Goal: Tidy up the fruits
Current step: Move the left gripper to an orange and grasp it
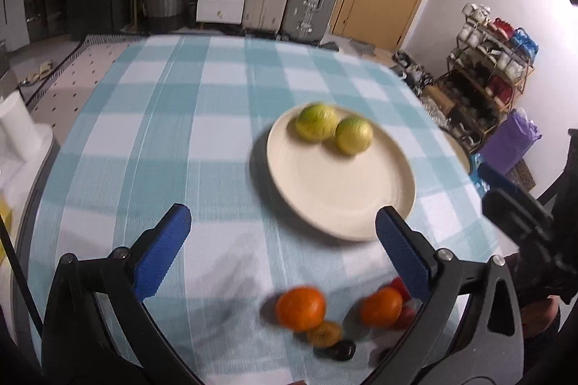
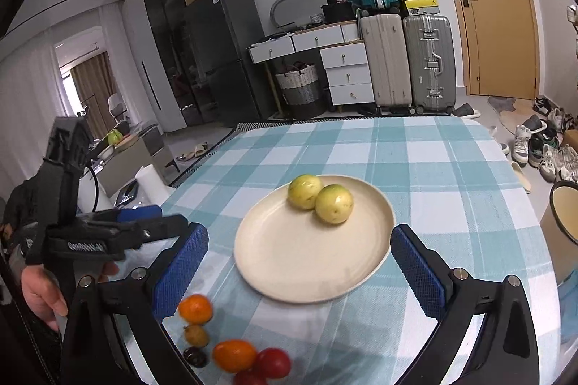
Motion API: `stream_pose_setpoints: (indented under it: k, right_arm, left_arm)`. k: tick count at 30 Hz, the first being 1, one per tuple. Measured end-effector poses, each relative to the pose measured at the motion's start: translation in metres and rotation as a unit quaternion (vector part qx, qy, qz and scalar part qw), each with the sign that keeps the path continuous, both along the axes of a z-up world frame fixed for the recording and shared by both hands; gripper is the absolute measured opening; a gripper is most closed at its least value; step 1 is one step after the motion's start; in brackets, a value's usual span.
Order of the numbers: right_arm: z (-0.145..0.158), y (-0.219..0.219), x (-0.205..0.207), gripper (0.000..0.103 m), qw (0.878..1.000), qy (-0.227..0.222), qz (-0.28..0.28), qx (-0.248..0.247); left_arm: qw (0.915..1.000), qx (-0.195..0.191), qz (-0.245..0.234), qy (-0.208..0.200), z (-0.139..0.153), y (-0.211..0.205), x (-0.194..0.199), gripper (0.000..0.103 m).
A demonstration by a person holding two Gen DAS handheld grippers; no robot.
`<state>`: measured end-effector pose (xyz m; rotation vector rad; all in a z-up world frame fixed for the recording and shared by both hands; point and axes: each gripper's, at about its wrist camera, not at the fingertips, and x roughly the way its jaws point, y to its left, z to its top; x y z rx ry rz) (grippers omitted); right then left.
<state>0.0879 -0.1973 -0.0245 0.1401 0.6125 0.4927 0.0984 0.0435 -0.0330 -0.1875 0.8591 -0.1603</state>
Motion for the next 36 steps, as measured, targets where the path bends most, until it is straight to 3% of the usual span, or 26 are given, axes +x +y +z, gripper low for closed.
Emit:
stream_pose_setpoints:
  k: [11,20,28,31,34,36]
  right_arm:
    - [-0.012,0.01,-0.03,0.103,1.0,0.022,0.022,0.004]
    - [-0.028,0.013,-0.04,0.103,0.997,0.06,0.044,0.013]
    - [-0.037,0.02,-0.049,0.103,0.995,0.077,0.062,0.008]
    - [-0.038,0.023,-0.051,0.103,0.995,0.078,0.068,0.006]
    - [-0.039,0.025,-0.052,0.103,0.994,0.079,0.073,0.005]
    - [-0.039,0.027,-0.053,0.103,0.994,0.079,0.076,0.004]
  left_arm:
    - [0.9976,-0.024,-0.018,0.062,-0.044,0.003,-0.024,0.102]
    - [0.994,-0.048,-0.043,0.089,-0.063,0.0,-0.018,0.099]
    - [0.9886,-0.09,-0.061,0.104,-0.074,0.004,-0.011,0.071]
    - [0.987,-0.1,-0.066,0.107,-0.077,0.005,-0.01,0.068]
    - [0.9846,-0.111,-0.076,0.111,-0.079,0.006,-0.008,0.052]
    - [0.9839,-0.115,-0.078,0.112,-0.08,0.007,-0.007,0.047]
